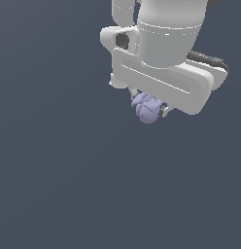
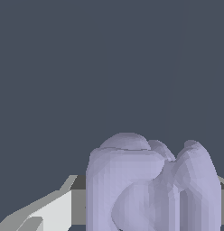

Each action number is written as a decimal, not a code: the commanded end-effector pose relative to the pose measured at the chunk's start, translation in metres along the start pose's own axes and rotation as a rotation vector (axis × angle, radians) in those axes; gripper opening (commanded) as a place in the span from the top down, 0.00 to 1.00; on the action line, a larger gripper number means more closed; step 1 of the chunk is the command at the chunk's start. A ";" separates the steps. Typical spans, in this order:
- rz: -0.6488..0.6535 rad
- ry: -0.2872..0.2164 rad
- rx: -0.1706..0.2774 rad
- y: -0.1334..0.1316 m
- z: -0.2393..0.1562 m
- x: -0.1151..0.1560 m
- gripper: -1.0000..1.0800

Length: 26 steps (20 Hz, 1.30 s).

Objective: Pick up the object and move it to a goal position.

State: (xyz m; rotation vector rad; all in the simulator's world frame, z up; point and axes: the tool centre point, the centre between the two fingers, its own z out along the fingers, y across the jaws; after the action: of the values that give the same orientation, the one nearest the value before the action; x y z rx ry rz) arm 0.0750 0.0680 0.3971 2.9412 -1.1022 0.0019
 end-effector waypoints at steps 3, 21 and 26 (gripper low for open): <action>0.000 0.000 0.000 -0.007 -0.021 0.002 1.00; -0.001 -0.001 0.000 -0.025 -0.066 0.006 1.00; -0.001 -0.001 0.000 -0.026 -0.069 0.007 1.00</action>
State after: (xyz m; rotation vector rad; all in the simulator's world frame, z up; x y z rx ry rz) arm 0.0968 0.0831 0.4651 2.9420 -1.1014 -0.0002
